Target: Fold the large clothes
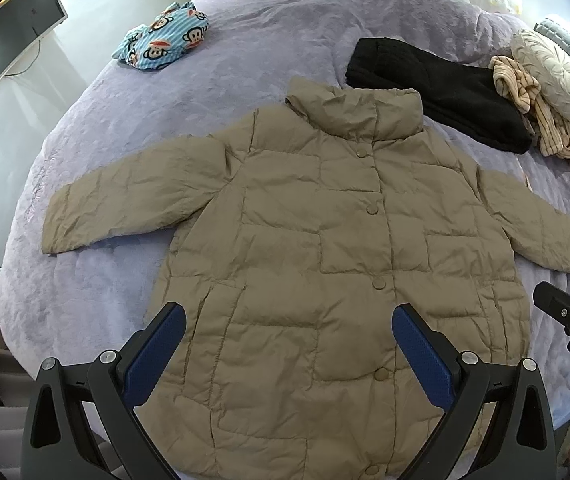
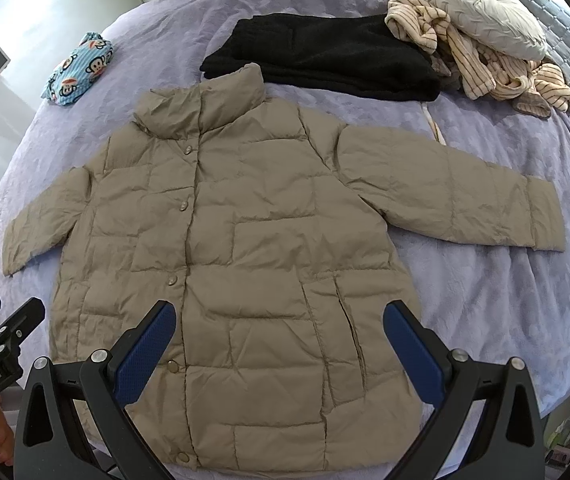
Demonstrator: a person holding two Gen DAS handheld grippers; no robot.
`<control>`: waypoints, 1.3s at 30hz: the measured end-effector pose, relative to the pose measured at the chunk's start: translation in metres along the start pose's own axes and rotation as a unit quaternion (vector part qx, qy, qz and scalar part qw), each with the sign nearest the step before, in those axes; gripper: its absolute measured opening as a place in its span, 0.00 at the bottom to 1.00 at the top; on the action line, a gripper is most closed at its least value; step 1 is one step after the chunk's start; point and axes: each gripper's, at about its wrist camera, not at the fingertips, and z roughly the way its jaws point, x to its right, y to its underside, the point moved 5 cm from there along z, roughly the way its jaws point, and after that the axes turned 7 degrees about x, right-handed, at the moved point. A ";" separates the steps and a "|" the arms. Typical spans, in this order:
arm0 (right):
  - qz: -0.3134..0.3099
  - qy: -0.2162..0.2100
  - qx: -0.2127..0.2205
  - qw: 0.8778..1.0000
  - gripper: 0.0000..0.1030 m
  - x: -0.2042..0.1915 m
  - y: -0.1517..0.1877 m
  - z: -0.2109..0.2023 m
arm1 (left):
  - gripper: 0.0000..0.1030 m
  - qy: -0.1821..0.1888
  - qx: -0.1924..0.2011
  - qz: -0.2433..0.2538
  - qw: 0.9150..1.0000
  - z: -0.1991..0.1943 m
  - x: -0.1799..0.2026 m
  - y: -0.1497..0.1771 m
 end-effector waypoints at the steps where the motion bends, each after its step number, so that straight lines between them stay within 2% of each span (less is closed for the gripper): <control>1: 0.002 -0.002 -0.003 1.000 1.00 0.001 0.000 0.002 | 1.00 0.003 -0.003 -0.003 1.000 0.002 -0.001 0.001; 6: 0.005 -0.020 -0.025 0.999 1.00 -0.006 0.008 0.010 | 1.00 0.036 -0.030 -0.031 0.998 0.021 -0.019 0.010; 8: 0.000 -0.026 -0.035 0.999 1.00 -0.016 0.013 0.015 | 1.00 0.052 -0.028 -0.051 0.997 0.029 -0.034 0.011; 11: -0.010 -0.027 -0.040 0.999 1.00 -0.031 0.018 0.022 | 1.00 0.068 -0.012 -0.106 0.992 0.050 -0.078 0.006; 14: -0.002 -0.038 -0.050 0.998 1.00 -0.047 0.021 0.036 | 1.00 0.061 0.001 -0.164 0.985 0.075 -0.131 -0.001; 16: 0.011 -0.047 -0.051 0.997 1.00 -0.059 0.022 0.047 | 1.00 0.062 0.006 -0.213 0.975 0.098 -0.174 -0.005; 19: 0.041 -0.069 -0.053 0.995 1.00 -0.082 0.025 0.064 | 1.00 0.076 0.011 -0.290 0.954 0.135 -0.237 -0.007; 21: 0.058 -0.087 -0.058 0.993 1.00 -0.098 0.028 0.078 | 1.00 0.079 0.000 -0.328 0.942 0.164 -0.273 -0.003; 25: 0.066 -0.110 -0.074 0.989 1.00 -0.138 0.036 0.108 | 1.00 0.113 -0.015 -0.392 0.913 0.217 -0.320 0.007; 27: 0.050 -0.118 -0.084 0.988 1.00 -0.160 0.038 0.120 | 1.00 0.131 -0.010 -0.415 0.900 0.232 -0.333 0.006; 29: 0.039 -0.121 -0.085 0.988 1.00 -0.176 0.038 0.129 | 1.00 0.140 0.016 -0.428 0.893 0.236 -0.348 -0.001; 31: 0.040 -0.136 -0.083 0.986 1.00 -0.192 0.036 0.136 | 0.99 0.138 0.047 -0.429 0.891 0.236 -0.362 -0.010; 33: 0.045 -0.152 -0.082 0.984 1.00 -0.206 0.032 0.142 | 0.82 0.122 0.069 -0.429 0.892 0.235 -0.376 -0.018; 34: 0.046 -0.156 -0.080 0.983 1.00 -0.211 0.030 0.144 | 0.59 0.120 0.069 -0.426 0.894 0.238 -0.383 -0.022; 35: 0.046 -0.162 -0.077 0.983 1.00 -0.218 0.026 0.146 | 0.24 0.123 0.060 -0.421 0.897 0.244 -0.387 -0.024; 36: 0.045 -0.167 -0.072 0.982 1.00 -0.225 0.022 0.147 | 0.12 0.134 0.051 -0.416 0.898 0.251 -0.391 -0.026; 37: 0.043 -0.170 -0.068 0.982 1.00 -0.229 0.019 0.150 | 0.10 0.141 0.048 -0.415 0.897 0.253 -0.393 -0.027; 39: 0.038 -0.179 -0.055 0.982 1.00 -0.243 0.008 0.156 | 0.10 0.132 0.055 -0.398 0.906 0.246 -0.396 -0.031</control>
